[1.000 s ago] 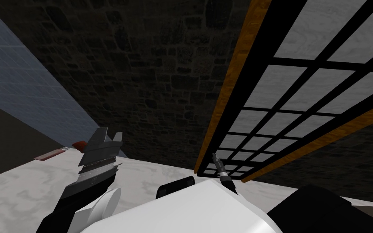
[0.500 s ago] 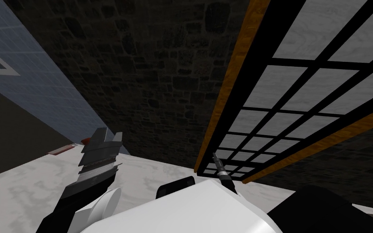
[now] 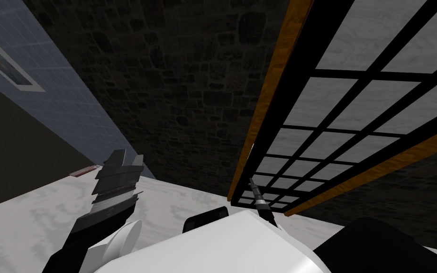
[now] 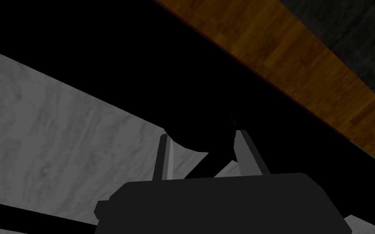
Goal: Pull the door open
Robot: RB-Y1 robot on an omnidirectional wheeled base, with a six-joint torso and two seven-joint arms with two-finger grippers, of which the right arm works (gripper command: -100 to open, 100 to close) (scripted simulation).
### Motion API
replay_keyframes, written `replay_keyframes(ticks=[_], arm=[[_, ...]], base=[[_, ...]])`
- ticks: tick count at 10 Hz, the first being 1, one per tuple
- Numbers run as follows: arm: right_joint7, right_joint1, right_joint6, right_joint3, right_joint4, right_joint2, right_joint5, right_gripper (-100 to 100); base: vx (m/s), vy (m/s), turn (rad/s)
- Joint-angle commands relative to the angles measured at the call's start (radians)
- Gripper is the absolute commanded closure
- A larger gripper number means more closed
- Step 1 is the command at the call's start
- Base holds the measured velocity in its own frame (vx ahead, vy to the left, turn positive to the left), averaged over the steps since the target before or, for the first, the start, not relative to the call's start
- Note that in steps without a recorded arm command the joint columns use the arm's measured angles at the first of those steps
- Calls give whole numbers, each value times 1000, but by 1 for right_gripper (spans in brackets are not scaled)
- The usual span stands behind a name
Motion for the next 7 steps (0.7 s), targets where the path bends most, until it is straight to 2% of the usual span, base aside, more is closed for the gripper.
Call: replay_keyframes(ticks=[1, 4, 5, 6, 7], arm=[[-50, -3, 4, 7, 2, 2, -17, 100], [-126, -11, 10, 16, 3, 2, -47, 100], [-134, -11, 10, 16, 3, 2, -47, 100], [-173, -16, 13, 21, 3, 2, -62, 100], [-176, -16, 13, 21, 3, 2, -62, 100]], base=[[-51, -14, 65], [-62, -16, 71], [-40, -11, 32], [-47, -13, 59], [-38, -11, 43]])
